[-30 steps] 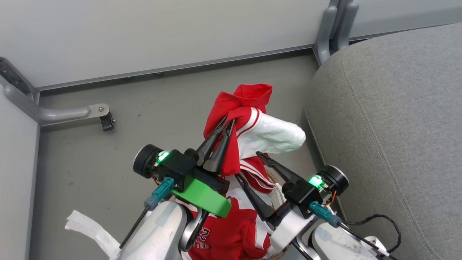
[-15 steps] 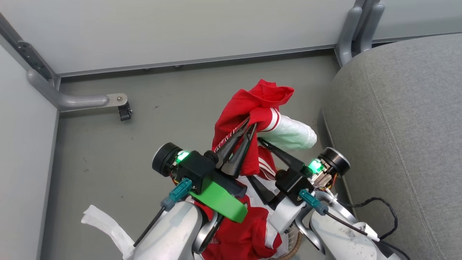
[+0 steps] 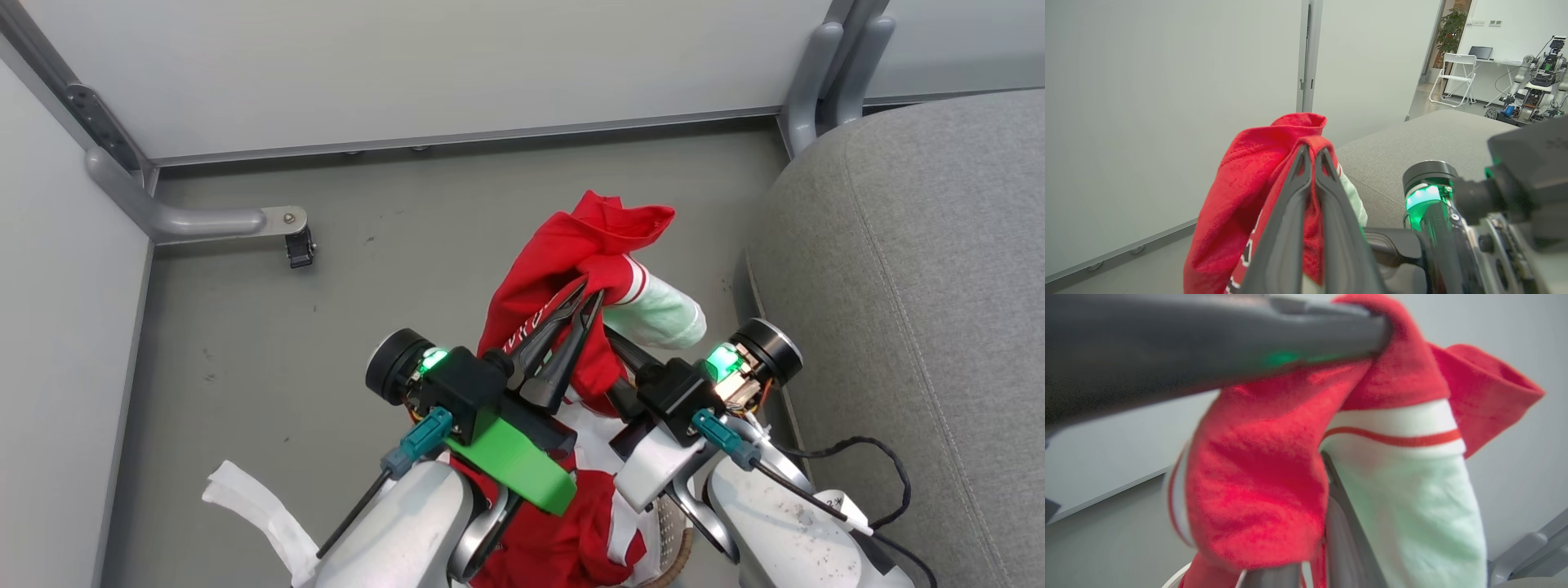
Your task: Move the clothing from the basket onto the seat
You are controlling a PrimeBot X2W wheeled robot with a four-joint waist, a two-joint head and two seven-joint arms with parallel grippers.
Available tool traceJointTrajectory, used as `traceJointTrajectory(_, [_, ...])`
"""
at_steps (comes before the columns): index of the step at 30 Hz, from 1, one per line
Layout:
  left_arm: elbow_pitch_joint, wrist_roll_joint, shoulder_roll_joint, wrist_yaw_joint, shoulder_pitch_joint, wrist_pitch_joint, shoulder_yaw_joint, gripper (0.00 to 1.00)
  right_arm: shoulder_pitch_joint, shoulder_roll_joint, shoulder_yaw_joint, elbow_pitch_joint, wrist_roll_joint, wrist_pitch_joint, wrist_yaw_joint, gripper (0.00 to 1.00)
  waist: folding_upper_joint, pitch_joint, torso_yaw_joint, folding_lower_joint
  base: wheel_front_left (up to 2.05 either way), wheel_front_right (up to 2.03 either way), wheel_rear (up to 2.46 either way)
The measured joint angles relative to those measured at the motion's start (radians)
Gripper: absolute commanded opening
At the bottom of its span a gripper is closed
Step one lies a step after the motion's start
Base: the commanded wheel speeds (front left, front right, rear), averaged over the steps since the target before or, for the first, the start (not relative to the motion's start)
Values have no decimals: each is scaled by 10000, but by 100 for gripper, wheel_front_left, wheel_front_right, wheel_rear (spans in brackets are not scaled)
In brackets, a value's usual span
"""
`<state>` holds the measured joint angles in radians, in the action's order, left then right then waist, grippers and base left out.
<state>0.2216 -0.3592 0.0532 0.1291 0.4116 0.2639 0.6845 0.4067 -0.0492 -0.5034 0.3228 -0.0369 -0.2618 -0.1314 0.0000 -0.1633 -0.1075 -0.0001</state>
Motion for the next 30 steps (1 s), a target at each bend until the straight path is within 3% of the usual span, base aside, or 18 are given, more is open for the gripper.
traceJointTrajectory(5, [48,2,-4,0,0,0,-71,0,-29,2,56,163,196,0,0,0,0,61,83,0,0,0,0])
traceJointTrajectory(7, [10,29,-4,0,-2,0,-130,82,-68,2,82,163,278,0,2,0,0,78,125,0,0,0,0])
traceJointTrajectory(8, [8,44,-4,0,-8,0,-155,100,-81,2,77,159,297,0,2,0,0,86,152,0,0,0,0])
traceJointTrajectory(21, [125,190,79,0,-86,8,-305,100,-443,2,389,-90,554,2,0,0,0,85,992,1,0,0,0])
traceJointTrajectory(30, [221,270,257,0,-63,8,-328,100,-483,-6,466,-387,855,2,0,0,0,-44,2264,0,0,0,0])
